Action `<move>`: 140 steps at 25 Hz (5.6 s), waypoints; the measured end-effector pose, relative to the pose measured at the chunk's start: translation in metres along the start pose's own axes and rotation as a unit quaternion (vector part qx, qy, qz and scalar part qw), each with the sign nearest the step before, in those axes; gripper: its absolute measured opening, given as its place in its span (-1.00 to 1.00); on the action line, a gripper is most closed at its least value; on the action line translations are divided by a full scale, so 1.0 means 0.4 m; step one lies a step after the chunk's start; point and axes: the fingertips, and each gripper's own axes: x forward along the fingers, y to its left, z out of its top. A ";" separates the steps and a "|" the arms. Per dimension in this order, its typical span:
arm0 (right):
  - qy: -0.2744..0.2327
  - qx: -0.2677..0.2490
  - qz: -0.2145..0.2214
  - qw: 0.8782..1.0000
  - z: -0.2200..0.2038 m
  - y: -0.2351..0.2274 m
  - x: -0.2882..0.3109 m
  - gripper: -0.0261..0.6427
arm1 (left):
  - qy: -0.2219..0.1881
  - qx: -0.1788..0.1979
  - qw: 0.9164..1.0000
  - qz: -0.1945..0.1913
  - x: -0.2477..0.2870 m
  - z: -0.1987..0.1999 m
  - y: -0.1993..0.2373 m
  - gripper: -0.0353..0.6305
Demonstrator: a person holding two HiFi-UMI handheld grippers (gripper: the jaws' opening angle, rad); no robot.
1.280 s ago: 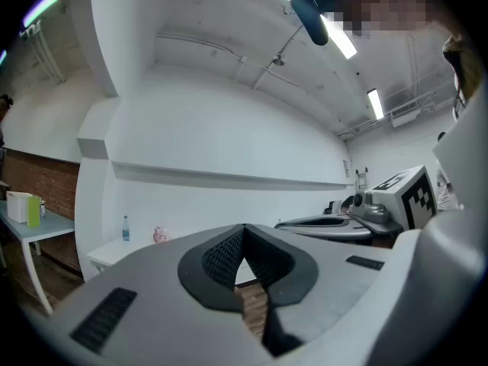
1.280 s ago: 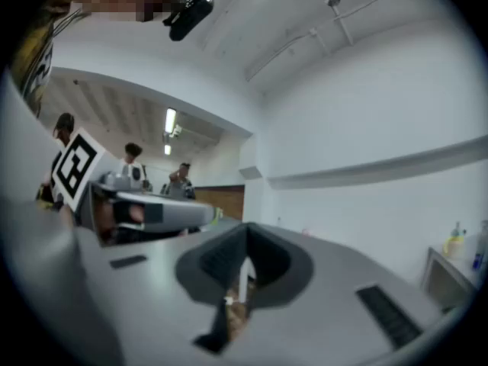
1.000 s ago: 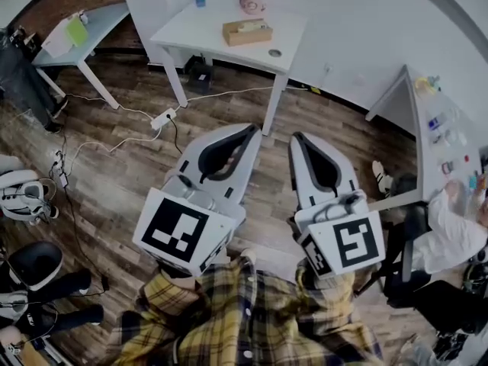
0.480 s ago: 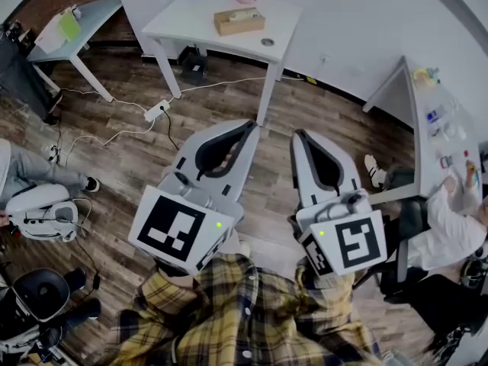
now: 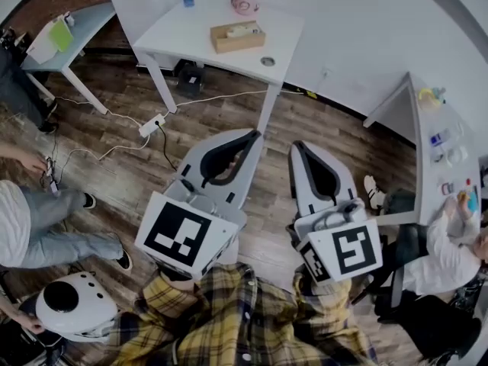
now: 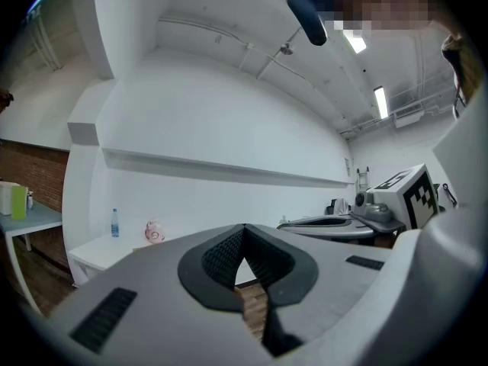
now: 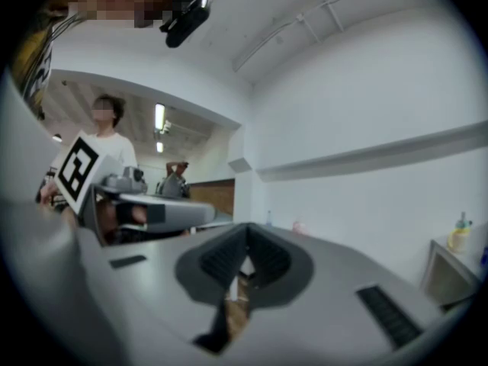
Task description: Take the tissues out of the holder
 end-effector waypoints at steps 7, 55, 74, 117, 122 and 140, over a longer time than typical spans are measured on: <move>-0.005 0.000 0.003 1.000 0.040 -0.092 0.253 -0.89 | -0.006 0.002 1.000 0.008 0.156 0.050 0.214 -0.83; 0.026 0.012 0.119 0.992 0.005 -0.555 1.269 -0.89 | -0.004 -0.023 0.989 0.146 0.815 0.032 1.052 -0.83; 0.035 0.017 -0.049 0.998 0.006 -0.636 1.603 -0.89 | 0.022 -0.036 0.999 -0.013 1.012 0.043 1.403 -0.83; 0.050 0.040 -0.067 0.996 -0.018 -0.840 1.596 -0.89 | 0.112 -0.036 0.986 -0.120 1.233 -0.018 1.290 -0.32; 0.065 0.042 -0.077 0.994 -0.043 -0.849 1.575 -0.89 | 0.157 -0.006 0.976 -0.149 1.252 -0.109 1.242 -0.32; 0.098 0.080 -0.115 0.985 -0.153 -0.892 1.505 -0.89 | 0.393 0.031 0.891 -0.223 1.215 -0.560 1.123 -0.32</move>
